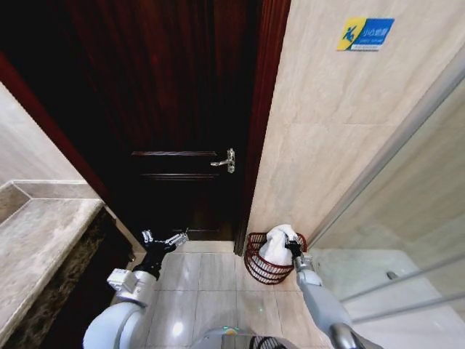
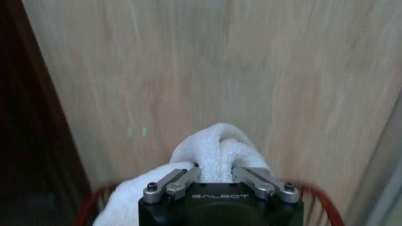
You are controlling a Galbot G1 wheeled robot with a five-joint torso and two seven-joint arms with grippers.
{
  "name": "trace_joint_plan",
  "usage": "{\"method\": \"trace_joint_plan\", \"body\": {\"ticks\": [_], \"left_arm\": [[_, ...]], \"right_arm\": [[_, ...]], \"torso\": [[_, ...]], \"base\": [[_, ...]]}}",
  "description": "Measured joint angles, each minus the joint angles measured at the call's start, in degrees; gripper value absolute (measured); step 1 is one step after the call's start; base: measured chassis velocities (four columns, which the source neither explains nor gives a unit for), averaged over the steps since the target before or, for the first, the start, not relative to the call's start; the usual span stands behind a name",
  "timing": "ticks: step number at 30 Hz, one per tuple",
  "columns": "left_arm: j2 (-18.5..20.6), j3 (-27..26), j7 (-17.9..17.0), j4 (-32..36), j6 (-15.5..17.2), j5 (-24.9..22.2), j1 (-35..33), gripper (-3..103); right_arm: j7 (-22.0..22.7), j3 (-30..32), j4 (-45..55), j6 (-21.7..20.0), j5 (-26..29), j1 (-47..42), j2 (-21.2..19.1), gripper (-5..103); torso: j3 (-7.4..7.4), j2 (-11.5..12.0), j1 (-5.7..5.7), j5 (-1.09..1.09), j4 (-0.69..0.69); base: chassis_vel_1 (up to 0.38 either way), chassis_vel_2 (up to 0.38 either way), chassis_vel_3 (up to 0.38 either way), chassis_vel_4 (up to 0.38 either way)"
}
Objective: Discard the used towel into the hamper.
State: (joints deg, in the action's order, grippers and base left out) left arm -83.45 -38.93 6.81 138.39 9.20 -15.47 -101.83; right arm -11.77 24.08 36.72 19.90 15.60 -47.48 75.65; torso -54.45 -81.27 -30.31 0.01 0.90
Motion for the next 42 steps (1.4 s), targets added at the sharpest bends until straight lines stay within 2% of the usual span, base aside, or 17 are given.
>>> {"method": "trace_joint_plan", "body": {"ticks": [1,7,9,15,17,24,26,27,30,32,34,35,36,38,40,41,42], "left_arm": [[0.0,0.0,0.0,0.0,0.0,0.0,0.0,100],[0.0,0.0,0.0,0.0,0.0,0.0,0.0,100],[0.0,0.0,0.0,0.0,0.0,0.0,0.0,100],[0.0,0.0,0.0,0.0,0.0,0.0,0.0,100],[0.0,0.0,0.0,0.0,0.0,0.0,0.0,100],[0.0,0.0,0.0,0.0,0.0,0.0,0.0,100],[0.0,0.0,0.0,0.0,0.0,0.0,0.0,100],[0.0,0.0,0.0,0.0,0.0,0.0,0.0,100],[0.0,0.0,0.0,0.0,0.0,0.0,0.0,100],[0.0,0.0,0.0,0.0,0.0,0.0,0.0,100],[0.0,0.0,0.0,0.0,0.0,0.0,0.0,100],[0.0,0.0,0.0,0.0,0.0,0.0,0.0,100],[0.0,0.0,0.0,0.0,0.0,0.0,0.0,100],[0.0,0.0,0.0,0.0,0.0,0.0,0.0,100],[0.0,0.0,0.0,0.0,0.0,0.0,0.0,100],[0.0,0.0,0.0,0.0,0.0,0.0,0.0,100],[0.0,0.0,0.0,0.0,0.0,0.0,0.0,100]], "right_arm": [[-0.7,-0.3,-0.4,-2.1,-0.7,0.2,-0.5,9],[-3.1,0.4,-5.1,-6.7,-4.6,3.4,-1.5,9],[-5.6,0.8,-6.4,-9.6,-5.0,4.3,-1.9,9],[-9.4,3.1,-9.9,-12.6,-9.5,5.9,-1.4,9],[-9.4,5.0,-12.4,-13.5,-12.7,7.3,0.1,9],[-7.5,6.4,-14.1,-16.0,-16.6,9.8,1.7,7],[-7.2,6.5,-14.2,-16.2,-17.1,10.3,1.9,16],[-7.2,6.5,-14.2,-16.2,-17.1,10.3,1.9,16],[-6.5,6.1,-14.5,-16.2,-17.2,10.7,1.9,33],[-5.9,6.1,-14.7,-15.6,-16.7,10.8,2.0,33],[-5.1,5.3,-13.4,-14.7,-12.9,10.5,2.5,43],[-6.2,4.6,-11.9,-15.3,-12.6,9.9,2.3,48],[-6.2,4.6,-11.9,-15.3,-12.6,9.9,2.3,48],[-8.7,5.0,-11.6,-14.8,-18.7,9.5,1.5,60],[-9.2,5.1,-11.7,-14.9,-19.0,8.8,1.0,71],[-9.2,5.1,-11.7,-14.9,-19.0,8.8,1.0,71],[-9.6,5.1,-11.6,-14.8,-18.8,8.4,0.8,76]], "torso": [[0.00,0.0,-0.02,-0.01,0.00],[-0.02,0.0,-0.07,-0.01,0.00],[-0.01,0.0,-0.07,-0.02,0.01],[-0.01,0.0,-0.05,-0.04,-0.03],[-0.01,0.0,-0.05,0.01,-0.01],[-0.02,0.0,-0.05,-0.01,0.00],[-0.01,0.0,-0.05,-0.01,0.01],[-0.01,0.0,-0.05,-0.01,0.01],[-0.02,0.0,-0.05,-0.02,-0.02],[-0.02,0.0,-0.05,-0.02,-0.02],[-0.02,0.0,-0.05,0.01,0.00],[-0.01,0.0,-0.05,0.02,0.02],[-0.01,0.0,-0.05,0.02,0.02],[-0.01,0.0,-0.05,-0.07,-0.01],[-0.02,0.0,-0.05,0.00,-0.03],[-0.02,0.0,-0.05,0.00,-0.03],[-0.02,0.0,-0.05,0.00,-0.03]], "base": [[0.000,0.000,0.000,0.000],[0.000,0.000,0.000,0.000],[0.000,0.000,0.000,0.000],[0.000,0.000,0.000,0.000],[0.000,0.000,0.000,0.000],[0.000,0.000,0.000,0.000],[0.000,0.000,0.000,0.000],[0.000,0.000,0.000,0.000],[0.000,0.000,0.000,0.000],[0.000,0.000,0.000,0.000],[0.000,0.000,0.000,0.000],[0.000,0.000,0.000,0.000],[0.000,0.000,0.000,0.000],[0.000,0.000,0.000,0.000],[0.000,0.000,0.000,0.000],[0.000,0.000,0.000,0.000],[0.000,0.000,0.000,0.000]]}}
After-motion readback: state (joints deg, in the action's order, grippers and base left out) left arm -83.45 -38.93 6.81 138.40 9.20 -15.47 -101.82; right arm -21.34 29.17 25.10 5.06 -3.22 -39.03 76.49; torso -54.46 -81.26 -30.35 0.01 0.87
